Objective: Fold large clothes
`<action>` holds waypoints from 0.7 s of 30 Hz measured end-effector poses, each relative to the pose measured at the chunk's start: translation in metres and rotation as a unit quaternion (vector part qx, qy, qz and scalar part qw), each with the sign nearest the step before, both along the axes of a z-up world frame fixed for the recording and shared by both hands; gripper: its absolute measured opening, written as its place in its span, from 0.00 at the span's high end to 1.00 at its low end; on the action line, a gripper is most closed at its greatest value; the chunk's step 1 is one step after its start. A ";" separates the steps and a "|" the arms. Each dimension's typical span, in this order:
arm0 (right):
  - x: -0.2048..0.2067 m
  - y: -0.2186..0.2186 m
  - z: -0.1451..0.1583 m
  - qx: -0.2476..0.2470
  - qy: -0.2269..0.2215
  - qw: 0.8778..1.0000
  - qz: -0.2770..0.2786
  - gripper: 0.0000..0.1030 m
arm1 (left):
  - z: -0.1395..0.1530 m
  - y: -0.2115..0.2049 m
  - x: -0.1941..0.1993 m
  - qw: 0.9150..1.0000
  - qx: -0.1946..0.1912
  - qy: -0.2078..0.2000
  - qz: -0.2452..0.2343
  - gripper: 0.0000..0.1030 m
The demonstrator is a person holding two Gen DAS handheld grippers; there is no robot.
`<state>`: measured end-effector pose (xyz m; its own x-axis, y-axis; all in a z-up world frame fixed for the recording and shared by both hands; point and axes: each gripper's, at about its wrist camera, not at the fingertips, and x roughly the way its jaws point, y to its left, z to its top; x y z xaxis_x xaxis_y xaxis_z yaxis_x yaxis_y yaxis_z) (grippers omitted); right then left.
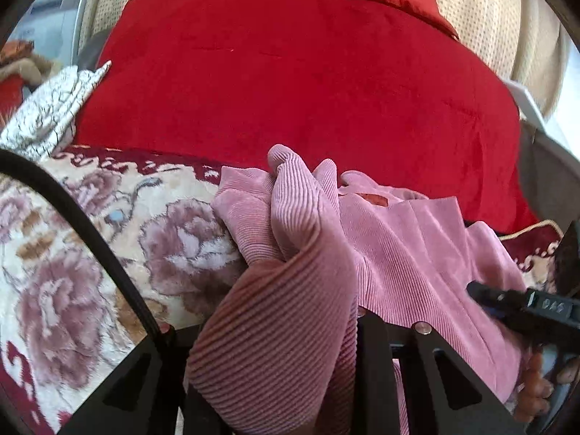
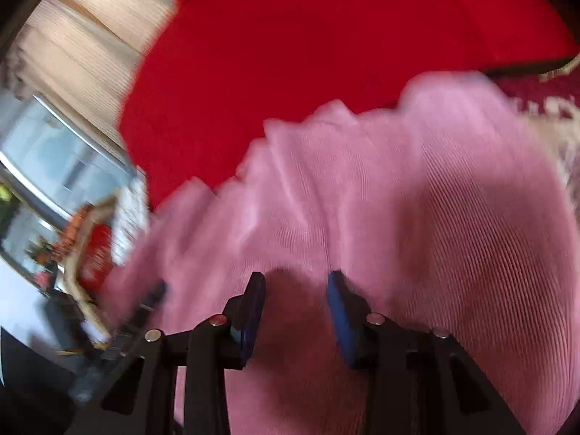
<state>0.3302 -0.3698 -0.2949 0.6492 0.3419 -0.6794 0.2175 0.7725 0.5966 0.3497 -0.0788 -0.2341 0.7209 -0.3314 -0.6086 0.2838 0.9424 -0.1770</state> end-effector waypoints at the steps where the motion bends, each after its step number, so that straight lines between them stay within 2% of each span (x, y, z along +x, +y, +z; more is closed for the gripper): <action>1: 0.000 0.001 0.002 -0.003 -0.007 1.000 -0.003 0.62 | 0.001 -0.002 0.000 1.000 0.006 -0.001 0.000 0.75; 7: -0.003 0.002 0.013 0.003 -0.004 1.000 -0.004 0.62 | 0.008 -0.009 0.001 0.999 0.032 -0.006 0.003 0.76; 13: -0.012 0.003 0.032 -0.014 -0.043 0.999 0.001 0.60 | 0.019 -0.016 -0.006 0.999 0.049 -0.025 0.002 0.77; 17: -0.001 0.001 0.004 -0.006 0.005 1.000 0.011 0.62 | 0.025 -0.023 -0.010 0.997 0.063 -0.037 0.004 0.77; 21: -0.002 -0.006 0.007 0.011 0.004 1.000 0.012 0.62 | 0.034 -0.035 -0.015 0.995 0.080 -0.051 0.003 0.77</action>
